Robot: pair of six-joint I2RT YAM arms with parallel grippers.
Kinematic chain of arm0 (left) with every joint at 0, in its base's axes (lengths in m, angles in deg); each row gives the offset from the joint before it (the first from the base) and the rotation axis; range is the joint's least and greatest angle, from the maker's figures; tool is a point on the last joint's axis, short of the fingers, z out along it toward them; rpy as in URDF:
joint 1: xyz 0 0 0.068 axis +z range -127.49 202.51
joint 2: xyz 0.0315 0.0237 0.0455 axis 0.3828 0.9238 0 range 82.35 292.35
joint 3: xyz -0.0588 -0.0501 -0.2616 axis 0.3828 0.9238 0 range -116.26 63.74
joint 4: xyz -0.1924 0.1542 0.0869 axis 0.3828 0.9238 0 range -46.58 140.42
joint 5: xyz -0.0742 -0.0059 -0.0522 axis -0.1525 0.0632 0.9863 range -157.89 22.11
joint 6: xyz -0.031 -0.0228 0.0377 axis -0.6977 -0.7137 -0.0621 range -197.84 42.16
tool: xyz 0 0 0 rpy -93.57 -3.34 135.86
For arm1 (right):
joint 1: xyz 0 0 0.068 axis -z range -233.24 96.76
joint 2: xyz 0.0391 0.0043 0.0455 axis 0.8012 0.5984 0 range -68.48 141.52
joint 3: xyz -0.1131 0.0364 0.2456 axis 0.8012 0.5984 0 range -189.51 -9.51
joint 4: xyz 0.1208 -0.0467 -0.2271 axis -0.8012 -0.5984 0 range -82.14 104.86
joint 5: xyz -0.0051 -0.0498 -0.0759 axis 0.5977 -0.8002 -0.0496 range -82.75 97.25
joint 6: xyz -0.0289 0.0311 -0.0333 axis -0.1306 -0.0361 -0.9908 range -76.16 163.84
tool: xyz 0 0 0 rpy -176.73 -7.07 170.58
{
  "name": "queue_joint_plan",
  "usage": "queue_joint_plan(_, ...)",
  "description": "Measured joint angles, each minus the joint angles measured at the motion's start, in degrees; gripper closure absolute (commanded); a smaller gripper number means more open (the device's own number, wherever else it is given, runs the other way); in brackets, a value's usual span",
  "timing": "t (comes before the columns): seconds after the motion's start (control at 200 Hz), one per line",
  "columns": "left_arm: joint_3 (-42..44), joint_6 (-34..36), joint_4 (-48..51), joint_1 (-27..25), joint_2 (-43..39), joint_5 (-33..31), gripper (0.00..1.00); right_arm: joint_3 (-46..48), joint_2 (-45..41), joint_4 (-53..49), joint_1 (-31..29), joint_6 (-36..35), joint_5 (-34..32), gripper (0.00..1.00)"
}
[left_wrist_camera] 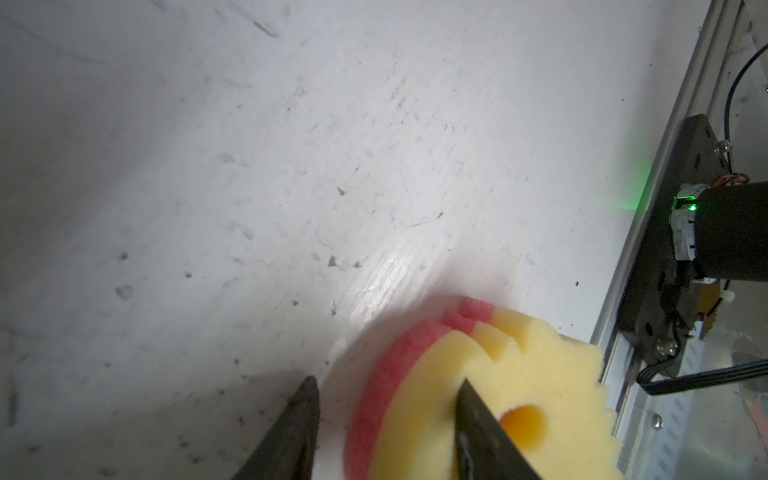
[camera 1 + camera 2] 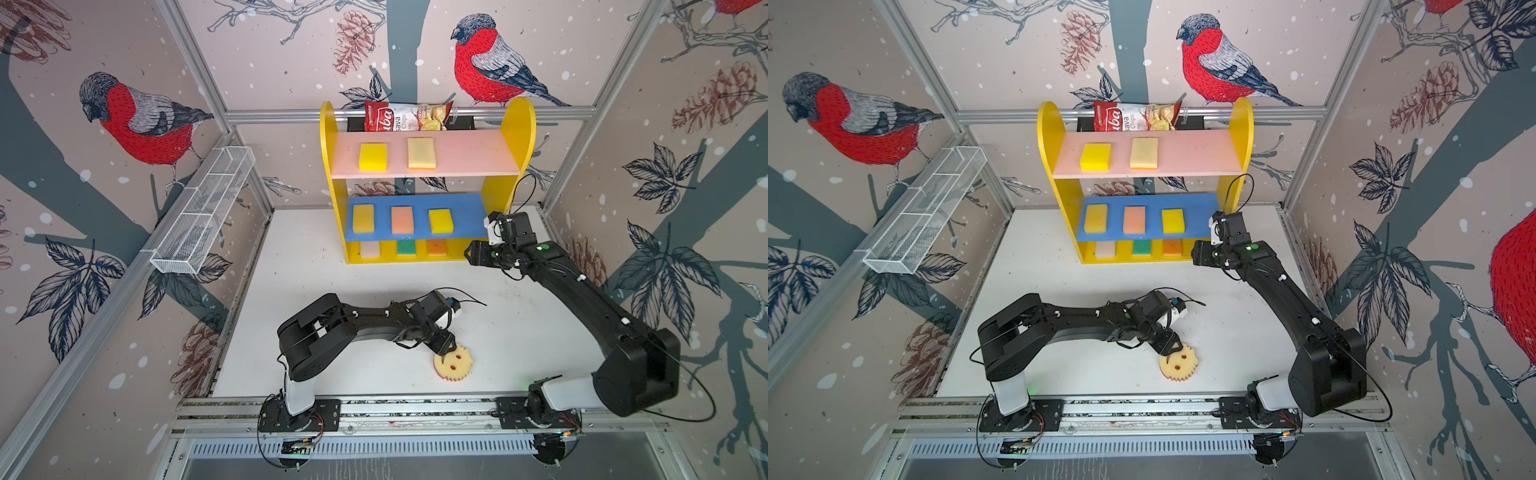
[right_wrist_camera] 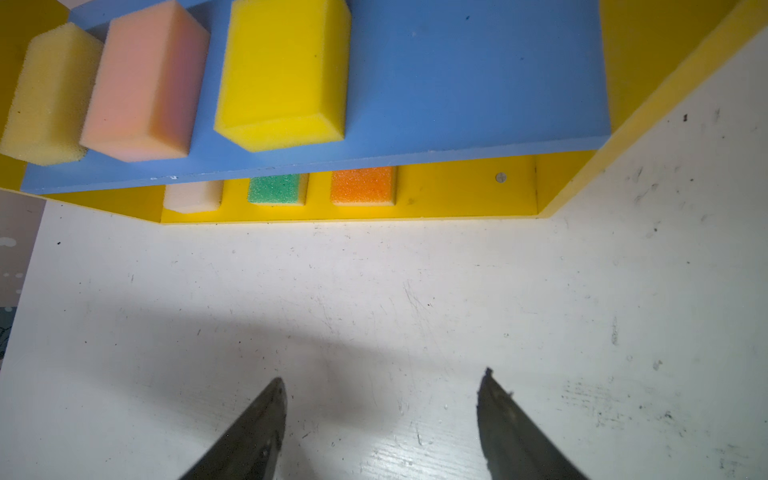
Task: Place and organize the cleaning sponges onto the shelf
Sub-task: 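Grasp the yellow-pink smiley sponge edge with the left gripper, then lift the smiley sponge with the left gripper while the right gripper takes it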
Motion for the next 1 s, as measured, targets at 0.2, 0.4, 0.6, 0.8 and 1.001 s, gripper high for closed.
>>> queue_joint_plan(0.2, -2.4, 0.2, 2.4, 0.1, 0.4, -0.3, 1.0, -0.3, 1.1, 0.1, 0.9, 0.0, 0.7, 0.29)
queue_joint_plan(0.4, -4.0, 0.2, 6.5, 2.7, -0.9, -4.1, 1.0, -0.3, 1.6, 0.1, 1.5, 0.0, 1.9, 0.3)
queue_joint_plan(0.6, -4.2, -0.9, 8.1, 8.6, -6.7, -6.2, 1.0, -0.3, 1.6, 0.1, 2.3, 0.0, 2.1, 0.31)
queue_joint_plan(0.8, -3.4, -0.9, 8.3, 12.7, -11.9, -8.8, 1.0, -0.3, 1.9, 0.4, 2.4, 0.4, 3.4, 0.31)
queue_joint_plan(1.001, 0.5, -1.1, 8.2, 15.7, -15.8, -10.2, 1.0, 1.6, 3.8, 3.9, -2.0, 3.0, 7.7, 0.26)
